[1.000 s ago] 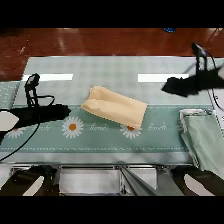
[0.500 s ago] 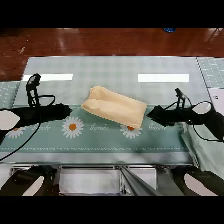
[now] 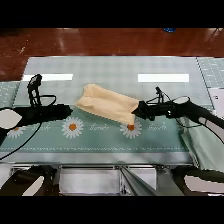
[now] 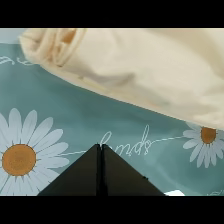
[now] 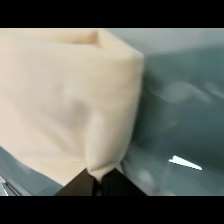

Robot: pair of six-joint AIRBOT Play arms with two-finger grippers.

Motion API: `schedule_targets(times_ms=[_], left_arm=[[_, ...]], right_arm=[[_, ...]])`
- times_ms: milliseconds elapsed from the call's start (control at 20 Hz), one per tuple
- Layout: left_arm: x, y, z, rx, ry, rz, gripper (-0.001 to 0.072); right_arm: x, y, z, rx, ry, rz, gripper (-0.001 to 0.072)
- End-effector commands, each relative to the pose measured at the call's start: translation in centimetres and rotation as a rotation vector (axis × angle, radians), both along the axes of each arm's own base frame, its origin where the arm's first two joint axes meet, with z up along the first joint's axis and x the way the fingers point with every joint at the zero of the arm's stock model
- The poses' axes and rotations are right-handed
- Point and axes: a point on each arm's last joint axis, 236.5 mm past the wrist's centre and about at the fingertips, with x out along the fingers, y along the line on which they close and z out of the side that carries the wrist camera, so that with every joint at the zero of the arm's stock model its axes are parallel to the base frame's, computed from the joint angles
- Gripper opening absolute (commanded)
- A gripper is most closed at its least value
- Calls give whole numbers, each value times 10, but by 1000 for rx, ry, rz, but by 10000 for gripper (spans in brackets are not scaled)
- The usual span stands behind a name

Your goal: Fold the shirts.

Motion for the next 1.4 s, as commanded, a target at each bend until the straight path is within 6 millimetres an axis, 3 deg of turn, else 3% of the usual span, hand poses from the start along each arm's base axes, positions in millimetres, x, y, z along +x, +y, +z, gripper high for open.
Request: schedule_targets(times_ms=[0, 200, 350, 550, 800, 900, 1050, 1200, 1350], left_arm=[[0, 0, -1, 1, 4, 0, 19], [0, 0, -1, 1, 4, 0, 19], [0, 0, -1, 1, 4, 0, 19], [0, 0, -1, 1, 4, 0, 19], [0, -2, -1, -8, 7, 0, 19], [0, -4, 1, -25, 8, 4, 19], [1, -4, 1, -25, 4, 5, 19], [11, -5, 8, -46, -38, 31, 19], [22, -4, 16, -63, -87, 58, 19]], right_arm=[[21, 47, 22, 41, -87, 152, 26], [53, 65, 91, 34, -237, 283, 26], [85, 54, 151, -61, -377, 299, 26], [119, 0, 247, -220, -570, 235, 26], [130, -114, 332, -311, -645, -39, 25], [124, -160, 354, -307, -636, -166, 26], [96, -228, 362, -340, -549, -321, 26], [49, -279, 360, -408, -442, -401, 25], [-12, -315, 338, -522, -243, -466, 25]])
